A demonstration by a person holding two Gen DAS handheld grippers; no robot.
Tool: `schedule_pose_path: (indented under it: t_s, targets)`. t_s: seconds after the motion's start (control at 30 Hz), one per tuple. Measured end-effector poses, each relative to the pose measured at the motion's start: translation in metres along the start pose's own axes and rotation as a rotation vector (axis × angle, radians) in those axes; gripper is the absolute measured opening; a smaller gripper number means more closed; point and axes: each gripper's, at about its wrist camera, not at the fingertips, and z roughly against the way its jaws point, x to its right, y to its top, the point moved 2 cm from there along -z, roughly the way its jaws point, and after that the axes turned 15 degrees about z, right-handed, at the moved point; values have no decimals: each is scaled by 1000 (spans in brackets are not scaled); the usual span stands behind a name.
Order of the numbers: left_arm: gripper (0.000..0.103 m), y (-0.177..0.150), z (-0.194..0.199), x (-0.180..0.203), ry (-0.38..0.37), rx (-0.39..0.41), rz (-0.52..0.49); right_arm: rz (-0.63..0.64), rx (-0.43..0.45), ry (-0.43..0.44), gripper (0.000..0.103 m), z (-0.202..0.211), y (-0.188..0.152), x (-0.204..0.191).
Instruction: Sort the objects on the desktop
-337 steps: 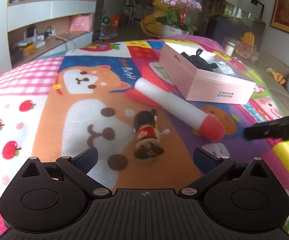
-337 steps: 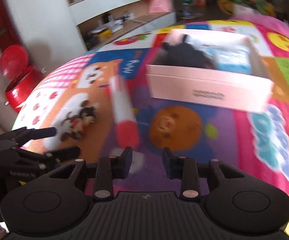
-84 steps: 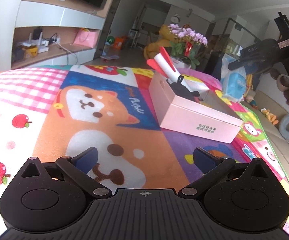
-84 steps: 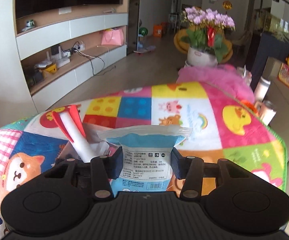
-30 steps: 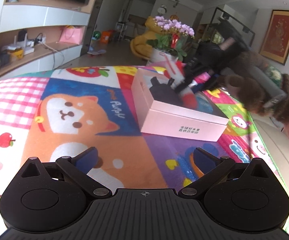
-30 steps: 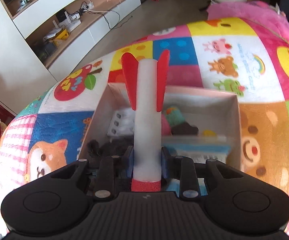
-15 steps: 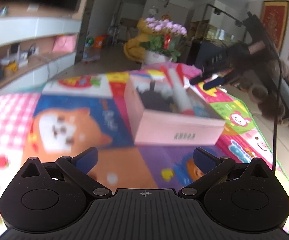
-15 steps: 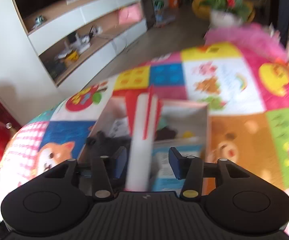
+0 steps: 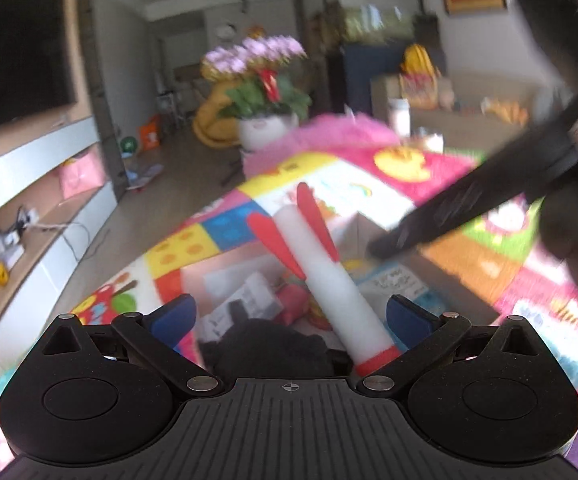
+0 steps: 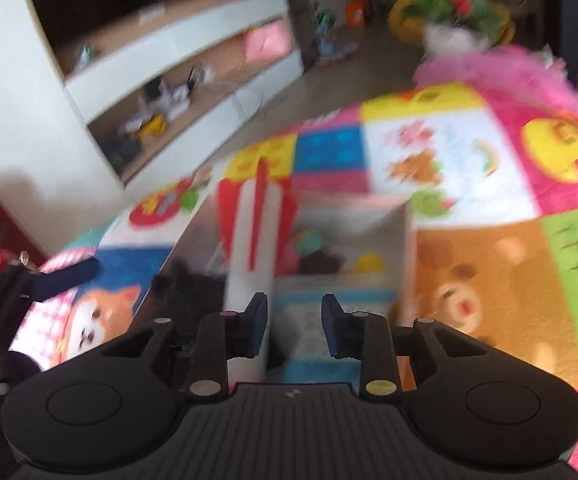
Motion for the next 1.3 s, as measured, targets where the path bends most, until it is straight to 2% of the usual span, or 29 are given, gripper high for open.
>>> schedule_pose_path:
  t_s: [0.13,0.2,0.3,0.43,0.5,0.63,0.7,0.73,0.8,0.87,0.93,1.07,1.13,1.23,1.3]
  targets:
    - [103,-8,-25,-1,171,0,-132,-31,14,-5,31,6,-3,16]
    - [103,-11,-25,-11,201,-24,-135,-27,19,3,31,4,-7,16]
    - [103,-13,-23,-21,173,-54,-107,-40,24,43,31,-8,-6,10]
    - [103,-13,-22,-9,186,-40,-180,-73,-5,121,31,-31,-3,-1]
    - [103,-13,-19,-7,173,-38,-176,-62,-38,105,30,-38,-5,-6]
    - [103,-8,1,-15,112,-22,-127,-87,-79,131,26,-38,-13,2]
    - [103,-3,8,-20,44,-12,-62,-117,-88,158,26,-42,-14,7]
    - [103,0,9,-22,-15,-29,-21,-127,-92,161,26,-45,-14,9]
    - [103,4,2,-19,-71,-71,19,-126,-97,145,26,-49,-12,8]
    - [103,2,-11,-11,-45,-88,-12,-101,-103,109,22,-49,-11,5]
    - [103,-3,-25,-7,14,-110,-46,-88,-112,89,21,-47,-13,7]
    - [103,-3,-31,-16,-16,-119,34,-91,-112,22,21,-33,-19,16]
    - [103,-4,-24,-17,-3,-101,37,-88,-75,14,21,-21,-24,18]
    - [103,-11,4,-21,-16,-61,81,-38,5,-34,27,8,-31,10]
    - [103,-20,27,-24,-24,-31,124,-12,63,-55,41,31,-41,0]
